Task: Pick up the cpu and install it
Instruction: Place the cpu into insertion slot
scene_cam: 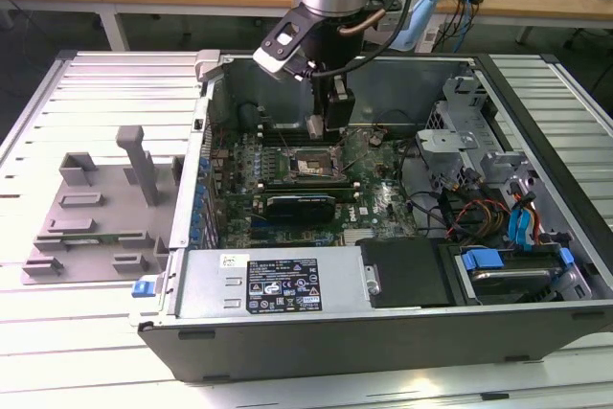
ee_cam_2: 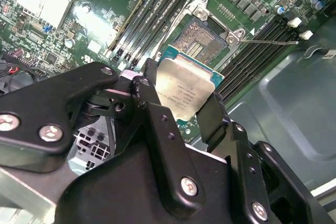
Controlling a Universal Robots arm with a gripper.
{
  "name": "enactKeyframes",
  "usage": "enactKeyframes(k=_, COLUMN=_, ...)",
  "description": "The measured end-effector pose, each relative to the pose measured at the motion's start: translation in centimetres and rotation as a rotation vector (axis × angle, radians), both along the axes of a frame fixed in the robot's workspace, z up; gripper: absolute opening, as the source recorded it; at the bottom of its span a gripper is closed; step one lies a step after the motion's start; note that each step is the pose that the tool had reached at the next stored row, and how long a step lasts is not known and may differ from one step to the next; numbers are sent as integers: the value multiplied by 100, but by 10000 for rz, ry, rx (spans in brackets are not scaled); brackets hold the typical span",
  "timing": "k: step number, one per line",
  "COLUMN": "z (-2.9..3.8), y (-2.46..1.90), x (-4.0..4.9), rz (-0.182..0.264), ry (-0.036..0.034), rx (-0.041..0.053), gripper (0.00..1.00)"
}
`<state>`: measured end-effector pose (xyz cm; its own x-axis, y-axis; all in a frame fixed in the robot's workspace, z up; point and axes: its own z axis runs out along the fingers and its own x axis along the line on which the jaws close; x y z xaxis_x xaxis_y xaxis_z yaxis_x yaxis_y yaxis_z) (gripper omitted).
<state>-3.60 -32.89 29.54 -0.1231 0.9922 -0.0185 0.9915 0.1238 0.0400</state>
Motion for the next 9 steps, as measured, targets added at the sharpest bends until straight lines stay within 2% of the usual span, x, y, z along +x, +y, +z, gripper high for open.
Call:
enactKeyframes(k=4, z=-38, y=0, x=0, rz=34, ry=0, rx=0, gripper=55)
enactKeyframes(k=7, z=-131, y=0, x=0, rz=86, ry=0, rx=0, gripper=55)
enactKeyframes(k=9, z=-158, y=0, x=0, rz=94, ry=0, rx=0, gripper=55)
